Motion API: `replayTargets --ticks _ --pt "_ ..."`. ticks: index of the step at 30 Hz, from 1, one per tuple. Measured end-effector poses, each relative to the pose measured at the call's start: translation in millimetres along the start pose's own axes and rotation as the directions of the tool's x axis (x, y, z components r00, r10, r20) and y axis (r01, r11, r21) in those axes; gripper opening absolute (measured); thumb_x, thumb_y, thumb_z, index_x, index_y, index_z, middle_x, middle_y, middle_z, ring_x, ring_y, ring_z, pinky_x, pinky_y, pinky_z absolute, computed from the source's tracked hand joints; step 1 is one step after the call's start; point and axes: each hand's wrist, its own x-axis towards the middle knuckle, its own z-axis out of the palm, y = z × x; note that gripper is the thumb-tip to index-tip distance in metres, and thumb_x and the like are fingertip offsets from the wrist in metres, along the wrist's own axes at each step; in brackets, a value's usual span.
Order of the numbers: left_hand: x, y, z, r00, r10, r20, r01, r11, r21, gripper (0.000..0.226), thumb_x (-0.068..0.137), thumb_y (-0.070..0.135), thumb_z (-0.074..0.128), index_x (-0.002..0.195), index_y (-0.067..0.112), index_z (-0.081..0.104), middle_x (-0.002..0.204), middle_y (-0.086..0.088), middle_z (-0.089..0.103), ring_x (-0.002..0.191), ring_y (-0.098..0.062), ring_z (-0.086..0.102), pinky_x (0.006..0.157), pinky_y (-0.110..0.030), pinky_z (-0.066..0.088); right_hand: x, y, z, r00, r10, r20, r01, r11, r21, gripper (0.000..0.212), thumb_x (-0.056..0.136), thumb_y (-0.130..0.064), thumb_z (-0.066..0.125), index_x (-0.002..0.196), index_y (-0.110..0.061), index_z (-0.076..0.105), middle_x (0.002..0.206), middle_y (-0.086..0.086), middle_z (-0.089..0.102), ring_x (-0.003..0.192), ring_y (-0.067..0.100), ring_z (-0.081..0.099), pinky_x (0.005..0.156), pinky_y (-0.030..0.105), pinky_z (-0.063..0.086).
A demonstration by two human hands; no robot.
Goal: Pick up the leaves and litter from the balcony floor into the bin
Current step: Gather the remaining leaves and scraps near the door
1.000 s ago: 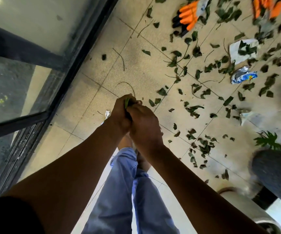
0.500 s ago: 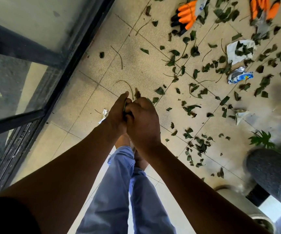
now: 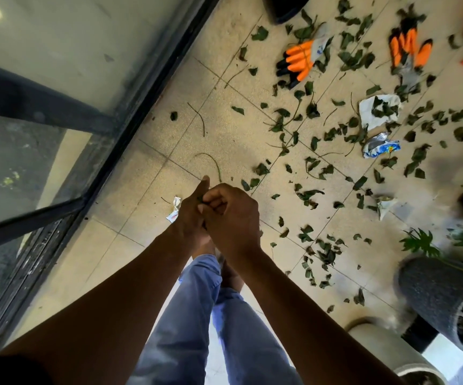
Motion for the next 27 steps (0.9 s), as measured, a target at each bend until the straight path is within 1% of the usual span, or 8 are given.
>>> replayTargets --ticks 5,9,12,14,16,19,23,27 --pt "7 6 -6 0.982 -0.116 -0.146 0.107 0.992 -0.070 0.064 0.103 0.056 0.040 0.063 0.014 0.068 0.072 -0.002 0.064 0.066 -0.015 0.064 0.063 -0.025 0.051 14 -1 6 0.993 0.115 0.003 -0.114 0.992 -0.046 0.012 0.081 -0.013 0.072 0.084 -0.023 0.078 0.092 -0.005 0.069 0.082 0.009 0.065 0.073 0.031 0.055" --pt "24 4 -18 0.951 -0.150 -0.272 0.148 0.989 -0.027 0.045 0.098 0.055 0.049 0.081 0.016 0.063 0.088 -0.004 0.058 0.079 -0.018 0.056 0.074 -0.032 0.043 16 5 1 0.987 0.159 0.022 -0.146 0.944 -0.295 0.015 0.087 -0.022 0.065 0.099 -0.031 0.069 0.109 -0.006 0.055 0.090 0.011 0.049 0.061 0.006 0.016" --pt "41 1 -20 0.921 -0.173 -0.349 0.198 0.980 0.036 0.037 0.100 0.045 0.046 0.081 0.017 0.060 0.079 -0.005 0.059 0.072 -0.019 0.059 0.074 -0.030 0.045 27 27 7 0.977 0.196 0.087 -0.173 0.959 -0.224 0.018 0.089 -0.020 0.065 0.105 -0.028 0.064 0.107 -0.007 0.059 0.074 0.000 0.042 0.066 0.001 0.027" --pt "47 -1 -16 0.908 -0.181 -0.378 0.218 0.974 0.055 0.035 0.101 0.039 0.045 0.078 0.016 0.056 0.066 -0.003 0.061 0.057 -0.016 0.063 0.062 -0.020 0.049 35 38 13 0.978 0.157 0.137 -0.150 0.987 -0.062 0.014 0.086 -0.015 0.069 0.099 -0.020 0.069 0.099 -0.005 0.067 0.078 0.001 0.056 0.075 0.005 0.040" --pt "55 -1 -15 0.903 -0.157 -0.399 0.198 0.978 0.061 0.039 0.104 0.031 0.044 0.069 0.015 0.049 0.043 -0.001 0.052 0.033 -0.013 0.053 0.040 -0.012 0.041 43 55 12 0.976 0.105 0.188 -0.123 0.989 0.086 0.008 0.084 -0.012 0.073 0.091 -0.016 0.073 0.088 -0.006 0.071 0.075 0.000 0.062 0.071 0.018 0.049" --pt "80 -3 -18 0.896 -0.142 -0.420 0.158 0.987 0.003 0.043 0.105 0.030 0.043 0.063 0.021 0.036 0.038 0.005 0.038 0.026 -0.008 0.031 0.032 -0.010 0.023 72 108 -3 0.985 0.098 0.140 -0.114 0.987 0.109 0.005 0.086 -0.018 0.072 0.090 -0.020 0.075 0.085 -0.010 0.073 0.077 0.001 0.067 0.069 0.023 0.052" --pt "122 -2 -37 0.909 -0.155 -0.387 0.134 0.988 -0.082 0.043 0.104 0.028 0.044 0.062 0.020 0.035 0.041 0.004 0.037 0.028 -0.006 0.027 0.032 -0.011 0.019 134 195 -15 0.985 0.099 -0.138 -0.138 0.939 -0.315 0.034 0.088 -0.037 0.070 0.119 -0.025 0.062 0.112 0.004 0.065 0.102 0.024 0.064 0.075 0.028 0.045" --pt "141 -6 -55 0.942 -0.175 -0.286 0.136 0.979 -0.150 0.044 0.104 0.029 0.044 0.061 0.021 0.036 0.045 0.005 0.037 0.030 -0.006 0.027 0.033 -0.013 0.019 177 246 -3 0.996 0.090 -0.021 -0.084 0.791 -0.607 0.083 0.081 -0.056 0.075 0.147 -0.024 0.036 0.143 0.016 0.039 0.125 0.037 0.045 0.085 0.041 0.049"
